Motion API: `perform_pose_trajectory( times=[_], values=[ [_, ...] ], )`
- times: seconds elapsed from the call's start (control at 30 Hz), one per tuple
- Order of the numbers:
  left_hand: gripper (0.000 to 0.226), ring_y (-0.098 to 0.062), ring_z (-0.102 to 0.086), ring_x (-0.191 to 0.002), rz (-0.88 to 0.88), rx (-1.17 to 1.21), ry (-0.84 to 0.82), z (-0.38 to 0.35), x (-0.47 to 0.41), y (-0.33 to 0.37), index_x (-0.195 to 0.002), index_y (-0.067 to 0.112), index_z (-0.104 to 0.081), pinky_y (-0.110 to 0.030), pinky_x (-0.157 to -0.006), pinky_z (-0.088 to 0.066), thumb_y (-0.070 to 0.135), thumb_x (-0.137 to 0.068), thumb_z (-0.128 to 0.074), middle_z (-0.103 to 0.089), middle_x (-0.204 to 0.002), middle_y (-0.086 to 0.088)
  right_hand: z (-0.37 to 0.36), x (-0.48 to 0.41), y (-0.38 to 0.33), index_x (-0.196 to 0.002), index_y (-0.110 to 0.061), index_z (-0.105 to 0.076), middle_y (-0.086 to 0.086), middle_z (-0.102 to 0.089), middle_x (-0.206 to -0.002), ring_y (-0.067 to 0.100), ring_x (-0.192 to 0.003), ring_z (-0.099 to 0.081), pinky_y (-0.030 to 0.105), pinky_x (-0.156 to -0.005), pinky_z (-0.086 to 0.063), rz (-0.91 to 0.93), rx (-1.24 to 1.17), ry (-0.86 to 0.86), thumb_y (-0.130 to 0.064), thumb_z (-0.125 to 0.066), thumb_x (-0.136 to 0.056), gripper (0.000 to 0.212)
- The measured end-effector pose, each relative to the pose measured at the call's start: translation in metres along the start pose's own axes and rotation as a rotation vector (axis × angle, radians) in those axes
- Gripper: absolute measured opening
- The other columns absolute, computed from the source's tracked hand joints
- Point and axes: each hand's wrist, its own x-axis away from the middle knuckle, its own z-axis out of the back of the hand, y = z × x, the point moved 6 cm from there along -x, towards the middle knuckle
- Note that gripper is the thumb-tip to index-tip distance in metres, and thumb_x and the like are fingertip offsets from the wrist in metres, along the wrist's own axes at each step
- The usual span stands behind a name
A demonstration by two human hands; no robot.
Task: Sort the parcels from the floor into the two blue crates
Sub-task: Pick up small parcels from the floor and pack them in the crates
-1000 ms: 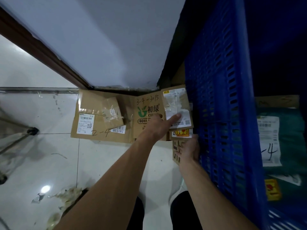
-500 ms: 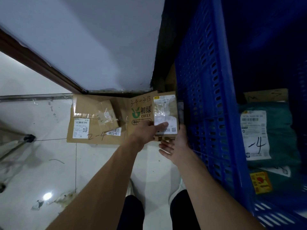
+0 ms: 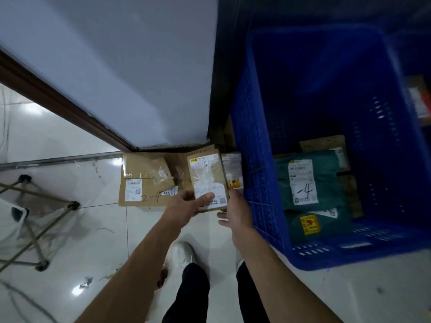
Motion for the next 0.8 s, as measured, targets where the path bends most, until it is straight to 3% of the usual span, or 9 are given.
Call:
perform_pose_trajectory(
  times=[0.13, 0.2, 0.27, 0.37, 0.43, 0.5, 0.57, 0.63, 0.8],
  values=[
    [0.053, -0.018, -0.073, -0.097, -0.01, -0.011, -0.021, -0.003, 0.059, 0.031, -0.113, 0.012, -0.068, -0.032, -0.089, -0.058, 0.038, -0.071, -0.087, -0.076, -0.107, -0.004, 0.02, 0.076, -0.023, -0.106, -0.019, -0.059, 0.012, -0.067, -0.109, 0.025, -0.092, -0.063, 0.051, -0.09, -0.056, 0.157, 0.049, -0.002, -0.046, -0.044, -0.103, 0.031],
    [0.058, -0.016, -0.073, -0.096, -0.034, -0.027, -0.031, -0.011, 0.09, 0.05, -0.112, 0.013, -0.068, -0.03, -0.086, -0.059, 0.043, -0.066, -0.088, -0.076, -0.107, -0.002, 0.029, 0.114, -0.037, -0.109, -0.022, -0.061, 0.005, -0.067, -0.11, 0.021, -0.094, -0.065, 0.046, -0.085, -0.057, 0.231, 0.066, -0.013, -0.051, -0.041, -0.103, 0.036],
    [0.059, -0.017, -0.073, -0.096, -0.054, -0.063, -0.049, -0.021, 0.117, 0.069, -0.11, 0.014, -0.068, -0.031, -0.086, -0.059, 0.045, -0.064, -0.088, -0.075, -0.106, -0.003, 0.042, 0.149, -0.049, -0.107, -0.034, -0.061, -0.005, -0.067, -0.104, 0.017, -0.092, -0.067, 0.037, -0.078, -0.055, 0.338, 0.104, -0.007, -0.05, -0.041, -0.104, 0.026],
    [0.046, -0.014, -0.073, -0.09, -0.074, -0.12, -0.093, -0.046, 0.15, 0.088, -0.108, 0.013, -0.068, -0.024, -0.074, -0.059, 0.038, -0.074, -0.085, -0.075, -0.102, -0.002, 0.076, 0.179, -0.054, -0.096, -0.05, -0.057, -0.011, -0.066, -0.1, 0.017, -0.092, -0.067, 0.047, -0.087, -0.056, 0.411, 0.116, 0.031, -0.051, -0.052, -0.098, 0.005],
    [0.046, -0.012, -0.073, -0.084, -0.103, -0.215, -0.093, -0.062, 0.163, 0.101, -0.107, 0.016, -0.069, -0.018, -0.064, -0.055, 0.044, -0.073, -0.085, -0.076, -0.099, 0.001, 0.097, 0.189, -0.056, -0.108, -0.048, -0.058, -0.011, -0.066, -0.102, 0.015, -0.092, -0.066, 0.048, -0.091, -0.055, 0.419, 0.097, 0.037, -0.048, -0.057, -0.096, 0.012],
    [0.049, -0.01, -0.072, -0.079, -0.133, -0.301, -0.093, -0.081, 0.173, 0.11, -0.105, 0.019, -0.07, -0.015, -0.056, -0.05, 0.05, -0.071, -0.085, -0.076, -0.098, 0.002, 0.12, 0.197, -0.058, -0.131, -0.038, -0.055, -0.01, -0.063, -0.113, 0.015, -0.104, -0.062, 0.045, -0.097, -0.053, 0.42, 0.106, 0.05, -0.044, -0.057, -0.099, 0.033],
    [0.037, -0.006, -0.07, -0.071, -0.147, -0.347, -0.117, -0.106, 0.18, 0.118, -0.101, 0.022, -0.07, -0.012, -0.049, -0.047, 0.044, -0.075, -0.084, -0.076, -0.092, 0.004, 0.147, 0.201, -0.062, -0.143, -0.034, -0.049, -0.006, -0.061, -0.127, 0.016, -0.116, -0.059, 0.043, -0.101, -0.05, 0.436, 0.114, 0.075, -0.047, -0.056, -0.098, 0.048],
    [0.028, -0.004, -0.071, -0.072, -0.142, -0.362, -0.148, -0.134, 0.184, 0.123, -0.097, 0.023, -0.068, -0.013, -0.054, -0.051, 0.038, -0.078, -0.083, -0.076, -0.088, 0.007, 0.175, 0.201, -0.065, -0.144, -0.033, -0.048, -0.007, -0.062, -0.127, 0.013, -0.113, -0.059, 0.035, -0.095, -0.05, 0.468, 0.128, 0.085, -0.047, -0.055, -0.1, 0.047],
    [0.044, -0.014, -0.074, -0.092, -0.107, -0.365, -0.188, -0.212, 0.172, 0.12, -0.111, 0.014, -0.066, -0.025, -0.075, -0.061, 0.037, -0.078, -0.083, -0.076, -0.105, -0.001, 0.258, 0.189, -0.069, -0.144, -0.033, -0.047, -0.01, -0.064, -0.115, 0.005, -0.097, -0.063, 0.026, -0.084, -0.054, 0.477, 0.105, 0.088, -0.042, -0.053, -0.103, 0.043]
  ],
)
